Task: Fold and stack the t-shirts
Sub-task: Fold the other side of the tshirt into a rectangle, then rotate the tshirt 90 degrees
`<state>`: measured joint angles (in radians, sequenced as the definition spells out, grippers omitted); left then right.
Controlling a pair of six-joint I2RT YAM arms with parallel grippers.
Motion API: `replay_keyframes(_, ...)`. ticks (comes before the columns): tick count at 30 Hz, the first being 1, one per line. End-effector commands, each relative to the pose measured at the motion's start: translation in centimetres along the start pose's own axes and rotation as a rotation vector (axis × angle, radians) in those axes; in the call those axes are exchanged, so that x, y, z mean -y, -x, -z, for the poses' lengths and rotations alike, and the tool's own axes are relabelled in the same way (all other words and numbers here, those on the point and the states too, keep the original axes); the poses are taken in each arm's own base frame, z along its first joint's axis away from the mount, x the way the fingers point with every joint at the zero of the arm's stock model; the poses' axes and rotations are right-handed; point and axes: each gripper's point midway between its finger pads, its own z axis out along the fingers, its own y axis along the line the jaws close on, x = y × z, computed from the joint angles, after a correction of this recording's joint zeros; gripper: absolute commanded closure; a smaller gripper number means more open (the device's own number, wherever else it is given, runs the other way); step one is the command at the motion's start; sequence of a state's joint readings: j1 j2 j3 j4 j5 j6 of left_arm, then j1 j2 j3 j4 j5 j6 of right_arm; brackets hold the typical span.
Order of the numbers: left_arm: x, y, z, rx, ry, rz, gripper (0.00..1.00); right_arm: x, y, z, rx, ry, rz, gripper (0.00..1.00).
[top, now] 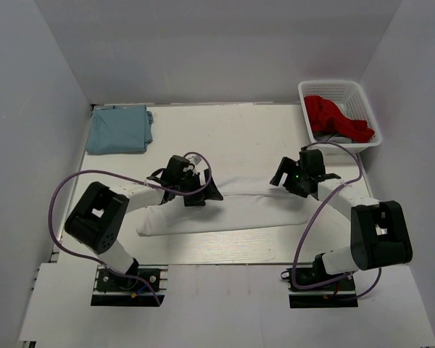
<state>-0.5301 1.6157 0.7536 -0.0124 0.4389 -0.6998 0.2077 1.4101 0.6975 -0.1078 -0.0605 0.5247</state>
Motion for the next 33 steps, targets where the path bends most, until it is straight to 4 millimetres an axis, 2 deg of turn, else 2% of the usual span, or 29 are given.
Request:
replay_keyframes(1, -1.7, -0.5, 1.0, 0.006, 0.112, 0.001, 0.0, -0.2, -0.4, -0.5, -0.021, 0.018, -0.018, 0.1)
replay_keyframes(3, -1.6, 1.2, 1.8, 0.064, 0.163, -0.019, 0.0, 0.1, -1.2, -0.8, -0.05, 0.01, -0.034, 0.1)
replay_keyframes(7, 1.0, 4.8, 4.6, 0.179, 0.179, -0.086, 0.0, 0.6, -1.9, -0.8, -0.068, -0.007, -0.035, 0.1)
replay_keyframes(9, 1.4, 5.8, 6.3, 0.22, 0.221, -0.087, 0.0, 0.2, -0.5, 0.2, -0.03, -0.007, -0.001, 0.1)
replay_keyframes(10, 1.5, 6.4, 7.2, 0.242, 0.244, -0.069, 0.0, 0.1, 1.1, 0.6, 0.017, -0.028, 0.021, 0.1)
replay_keyframes(12, 1.5, 6.9, 8.8, 0.286, 0.26, -0.03, 0.0, 0.3, 2.9, 2.0, 0.087, -0.066, 0.048, 0.1)
replay_keyframes(13, 0.5, 7.2, 9.6, 0.322, 0.324, -0.005, 0.0, 0.1, 4.2, 2.6, 0.131, -0.079, 0.061, 0.1)
replay_keyframes(15, -1.1, 6.3, 10.2, 0.347, 0.383, 0.068, 0.0, -0.6, 5.7, 3.9, 0.196, -0.06, 0.075, 0.1)
replay_keyframes(16, -2.0, 6.5, 11.0, 0.389, 0.432, 0.091, 0.0, -1.1, 5.7, 4.2, 0.203, -0.043, 0.082, 0.1)
replay_keyframes(17, -3.5, 5.7, 11.0, 0.384, 0.48, 0.148, 0.0, -1.2, 5.5, 4.2, 0.2, -0.025, 0.089, 0.1)
replay_keyframes(19, -4.2, 5.2, 11.0, 0.377, 0.496, 0.18, 0.0, -2.1, 6.0, 4.2, 0.223, 0.02, 0.112, 0.1)
replay_keyframes(21, -5.8, 3.9, 9.7, 0.33, 0.528, 0.217, 0.0, -3.1, 5.4, 3.7, 0.182, 0.077, 0.134, 0.1)
replay_keyframes(25, -7.9, 2.9, 7.2, 0.275, 0.542, 0.271, 0.0, -4.5, 4.8, 2.1, 0.14, 0.145, 0.155, 0.1)
replay_keyframes(26, -7.8, 3.3, 6.9, 0.274, 0.545, 0.284, 0.0, -4.6, 4.6, 1.8, 0.13, 0.15, 0.154, 0.1)
replay_keyframes(27, -9.3, 3.1, 6.5, 0.256, 0.599, 0.3, 0.0, -4.5, 4.4, 1.5, 0.115, 0.146, 0.148, 0.1)
replay_keyframes(28, -9.8, 3.0, 6.3, 0.243, 0.618, 0.312, 0.0, -4.1, 3.4, 0.5, 0.072, 0.132, 0.146, 0.1)
replay_keyframes(29, -10.0, 3.5, 6.2, 0.24, 0.628, 0.321, 0.0, -3.9, 2.9, 0.3, 0.052, 0.126, 0.145, 0.1)
replay_keyframes(30, -10.9, 4.1, 6.3, 0.251, 0.656, 0.339, 0.0, -3.5, 1.6, -0.3, 0.01, 0.122, 0.142, 0.1)
replay_keyframes(31, -11.8, 3.8, 5.8, 0.227, 0.698, 0.344, 0.0, -3.3, 0.8, -0.8, -0.02, 0.119, 0.137, 0.1)
replay_keyframes(32, -11.7, 5.3, 5.6, 0.246, 0.693, 0.356, 0.0, -3.4, -0.2, -1.1, -0.048, 0.125, 0.12, 0.1)
replay_keyframes(33, -12.1, 5.9, 5.3, 0.243, 0.702, 0.356, 0.0, -2.6, -1.9, -1.2, -0.087, 0.117, 0.113, 0.1)
